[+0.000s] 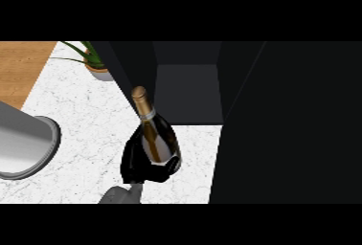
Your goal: Pick up the wine, place it into the cabinet and close the cabinet
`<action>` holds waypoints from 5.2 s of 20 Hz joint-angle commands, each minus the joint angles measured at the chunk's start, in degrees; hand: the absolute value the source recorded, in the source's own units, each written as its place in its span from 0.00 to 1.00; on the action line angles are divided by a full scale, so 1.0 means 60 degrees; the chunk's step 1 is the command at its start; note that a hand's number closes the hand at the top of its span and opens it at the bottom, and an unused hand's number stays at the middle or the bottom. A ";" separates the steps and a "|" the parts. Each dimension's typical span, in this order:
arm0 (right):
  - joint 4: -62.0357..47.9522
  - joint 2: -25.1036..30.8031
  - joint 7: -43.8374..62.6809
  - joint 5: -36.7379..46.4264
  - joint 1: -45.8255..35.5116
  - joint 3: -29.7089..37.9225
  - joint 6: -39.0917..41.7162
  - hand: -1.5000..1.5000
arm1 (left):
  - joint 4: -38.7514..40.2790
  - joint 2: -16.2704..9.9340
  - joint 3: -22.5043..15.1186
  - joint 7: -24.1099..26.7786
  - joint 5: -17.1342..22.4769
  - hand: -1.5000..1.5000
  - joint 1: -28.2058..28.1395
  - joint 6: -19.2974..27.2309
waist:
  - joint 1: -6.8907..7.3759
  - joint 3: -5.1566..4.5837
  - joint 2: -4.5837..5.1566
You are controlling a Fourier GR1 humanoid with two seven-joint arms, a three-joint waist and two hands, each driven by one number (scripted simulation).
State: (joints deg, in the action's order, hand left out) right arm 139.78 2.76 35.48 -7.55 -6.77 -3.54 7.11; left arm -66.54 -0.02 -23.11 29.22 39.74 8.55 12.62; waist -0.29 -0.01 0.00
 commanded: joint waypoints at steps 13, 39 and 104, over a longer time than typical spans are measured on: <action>0.0379 0.0328 -0.0175 -0.1208 0.0537 0.0746 0.0435 0.00 | 0.3640 0.0003 -0.1140 0.2325 0.2427 1.00 0.2992 0.0245 | -0.0147 -0.0002 0.0030; -0.0902 -0.0134 -0.1513 -0.0486 0.0679 0.0105 0.0633 0.00 | 0.6866 0.0003 -0.0396 0.1705 0.4487 1.00 0.7161 0.0660 | -0.0316 -0.0002 0.0080; -0.1763 -0.0328 -0.1888 -0.0365 -0.0330 -0.0371 0.0599 0.00 | 0.7967 0.0003 -0.3541 0.2383 0.7240 0.00 0.8665 0.2509 | -0.1086 -0.0011 0.0302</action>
State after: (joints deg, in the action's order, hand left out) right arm 129.84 1.00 23.29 -10.23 -7.38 -5.87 11.55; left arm -18.20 0.00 -42.85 43.83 83.19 59.95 26.80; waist -7.07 -0.06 1.83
